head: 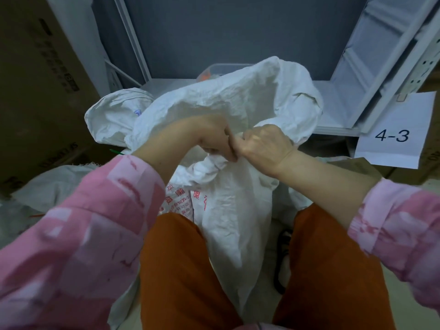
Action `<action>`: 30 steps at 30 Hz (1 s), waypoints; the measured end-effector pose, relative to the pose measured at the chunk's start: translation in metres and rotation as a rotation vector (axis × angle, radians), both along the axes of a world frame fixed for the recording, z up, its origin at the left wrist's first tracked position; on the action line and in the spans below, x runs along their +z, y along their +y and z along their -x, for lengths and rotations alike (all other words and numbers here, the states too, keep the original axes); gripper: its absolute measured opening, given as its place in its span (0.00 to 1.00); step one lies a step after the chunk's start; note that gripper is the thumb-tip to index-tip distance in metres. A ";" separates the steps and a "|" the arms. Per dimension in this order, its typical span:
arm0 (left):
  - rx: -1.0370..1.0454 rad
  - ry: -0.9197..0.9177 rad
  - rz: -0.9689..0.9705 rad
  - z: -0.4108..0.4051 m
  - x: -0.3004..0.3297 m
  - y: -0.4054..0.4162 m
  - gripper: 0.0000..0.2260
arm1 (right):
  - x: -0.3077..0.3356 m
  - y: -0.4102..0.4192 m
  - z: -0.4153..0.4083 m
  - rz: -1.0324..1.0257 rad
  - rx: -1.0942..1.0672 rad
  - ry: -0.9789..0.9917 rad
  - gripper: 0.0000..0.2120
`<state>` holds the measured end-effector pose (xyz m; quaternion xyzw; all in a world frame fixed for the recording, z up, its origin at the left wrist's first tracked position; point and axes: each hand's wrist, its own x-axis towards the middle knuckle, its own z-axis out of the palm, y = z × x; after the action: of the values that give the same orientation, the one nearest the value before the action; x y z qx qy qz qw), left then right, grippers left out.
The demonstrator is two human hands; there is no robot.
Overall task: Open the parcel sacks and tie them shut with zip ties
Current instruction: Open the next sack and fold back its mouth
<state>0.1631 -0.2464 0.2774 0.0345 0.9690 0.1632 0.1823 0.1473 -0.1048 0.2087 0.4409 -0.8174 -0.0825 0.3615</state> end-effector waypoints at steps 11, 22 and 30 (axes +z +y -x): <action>0.081 0.351 0.318 0.009 -0.048 -0.012 0.12 | 0.037 0.025 0.012 -0.157 -0.397 -0.481 0.21; 0.035 0.008 0.047 -0.002 0.001 -0.014 0.19 | -0.005 0.025 0.012 -0.049 -0.072 -0.021 0.09; 0.093 0.119 0.153 0.009 -0.025 0.009 0.18 | 0.009 0.015 0.004 0.004 -0.097 -0.453 0.06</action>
<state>0.1536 -0.2370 0.2527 -0.0151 0.9883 0.0946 0.1190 0.1433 -0.0898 0.2176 0.4074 -0.8981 0.0029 0.1653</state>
